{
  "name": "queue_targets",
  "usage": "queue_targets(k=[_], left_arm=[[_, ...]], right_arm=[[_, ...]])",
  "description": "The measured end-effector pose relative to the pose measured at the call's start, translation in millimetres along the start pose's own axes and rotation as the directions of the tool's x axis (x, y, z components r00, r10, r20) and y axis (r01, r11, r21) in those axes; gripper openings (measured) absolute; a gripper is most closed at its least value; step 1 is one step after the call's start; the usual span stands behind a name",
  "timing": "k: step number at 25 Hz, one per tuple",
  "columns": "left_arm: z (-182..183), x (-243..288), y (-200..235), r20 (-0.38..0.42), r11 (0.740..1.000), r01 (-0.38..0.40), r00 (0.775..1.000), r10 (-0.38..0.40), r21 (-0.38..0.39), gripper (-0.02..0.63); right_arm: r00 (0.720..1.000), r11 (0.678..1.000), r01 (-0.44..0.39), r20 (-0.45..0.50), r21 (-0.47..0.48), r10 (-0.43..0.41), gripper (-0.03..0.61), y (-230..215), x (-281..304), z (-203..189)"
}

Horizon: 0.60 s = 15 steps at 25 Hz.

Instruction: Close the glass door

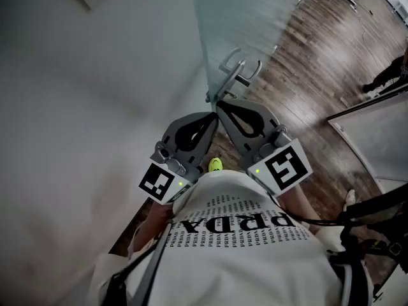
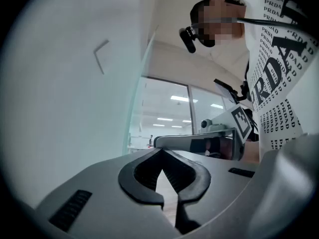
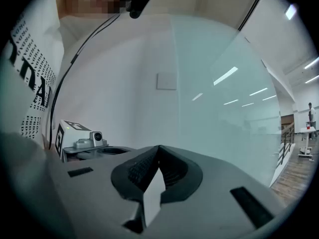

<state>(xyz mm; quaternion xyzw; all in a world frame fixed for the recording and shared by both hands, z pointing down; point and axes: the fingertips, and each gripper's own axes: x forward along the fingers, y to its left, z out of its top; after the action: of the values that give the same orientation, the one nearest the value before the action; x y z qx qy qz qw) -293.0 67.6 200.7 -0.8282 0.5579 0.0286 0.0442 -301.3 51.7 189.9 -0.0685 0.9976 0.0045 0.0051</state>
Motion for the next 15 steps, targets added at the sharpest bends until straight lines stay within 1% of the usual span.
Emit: queue_targets(k=[3,11,13,15], left_arm=[[-4.8,-1.1,1.2,-0.032,1.0,-0.012,0.999,0.011,-0.002,-0.008],[-11.1,-0.3,2.3,-0.049,1.0,0.0,0.999,0.0,-0.009,-0.008],[-12.9,1.1,2.3,-0.049,1.0,0.002,0.999,-0.002,-0.01,-0.008],[-13.3,3.9,6.1,-0.055,1.0,-0.012,0.998,0.013,0.015,-0.008]], right_arm=[[1.0,1.0,-0.004,-0.003,0.001,0.004,-0.003,0.2,0.2,-0.6],[1.0,1.0,-0.006,-0.012,-0.015,0.006,-0.003,-0.8,2.1,-4.8],[1.0,1.0,-0.002,0.0,0.006,0.002,-0.003,-2.9,1.2,-4.6],[1.0,0.999,0.017,0.015,0.033,-0.018,-0.003,-9.7,-1.4,-2.7]])
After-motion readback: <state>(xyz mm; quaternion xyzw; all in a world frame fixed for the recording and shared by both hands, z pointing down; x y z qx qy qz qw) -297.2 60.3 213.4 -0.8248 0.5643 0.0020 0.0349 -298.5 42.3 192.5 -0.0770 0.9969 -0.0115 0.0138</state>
